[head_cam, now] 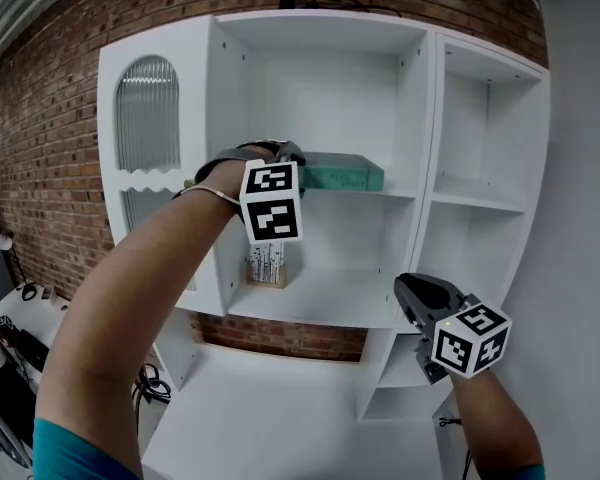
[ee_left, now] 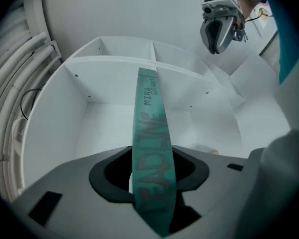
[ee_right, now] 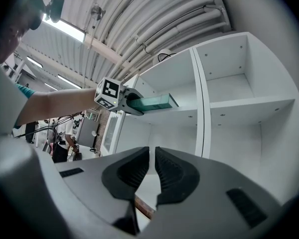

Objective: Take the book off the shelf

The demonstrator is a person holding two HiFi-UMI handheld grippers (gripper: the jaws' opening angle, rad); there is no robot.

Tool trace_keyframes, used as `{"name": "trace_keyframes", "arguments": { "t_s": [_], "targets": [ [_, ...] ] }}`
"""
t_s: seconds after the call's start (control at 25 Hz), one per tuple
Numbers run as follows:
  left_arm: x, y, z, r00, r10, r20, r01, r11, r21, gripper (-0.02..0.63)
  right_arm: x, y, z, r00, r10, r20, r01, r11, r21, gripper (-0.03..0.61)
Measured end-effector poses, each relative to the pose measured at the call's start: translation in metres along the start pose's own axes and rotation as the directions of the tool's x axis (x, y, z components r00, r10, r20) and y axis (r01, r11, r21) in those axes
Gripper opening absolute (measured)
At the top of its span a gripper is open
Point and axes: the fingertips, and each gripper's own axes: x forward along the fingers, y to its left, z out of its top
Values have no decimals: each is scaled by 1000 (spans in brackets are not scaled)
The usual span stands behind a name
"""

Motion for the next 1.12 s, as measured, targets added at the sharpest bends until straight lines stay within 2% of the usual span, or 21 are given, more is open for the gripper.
{"name": "trace_keyframes", "arguments": {
  "t_s": [0.04,0.16,0.4,0.64,0.88,1.0,1.12],
  "targets": [
    [-9,1,2,1000,10,12,-10,1000,11,181,0,0,-1,1000,0,-1,0,1000,-2,44],
    [-38,0,6,998,39,53,-40,999,23,169,0,-1,-1,1000,0,-3,0,1000,-4,44],
    [-100,2,10,977,154,147,-153,988,-19,160,2,5,7,1000,19,14,-19,1000,-17,44],
    [-173,-32,8,952,210,221,-213,977,-10,160,3,21,9,998,56,23,-55,997,-56,44],
    [-214,-87,5,944,169,285,-155,985,-73,160,5,31,5,994,101,34,-99,993,-70,44],
    [-222,-126,-9,951,108,288,-65,986,-155,160,5,41,-7,991,131,17,-130,991,-41,44],
    [-220,-164,-27,960,61,272,4,973,-230,160,4,49,-21,988,151,-3,-151,988,-15,44]
  ]
}}
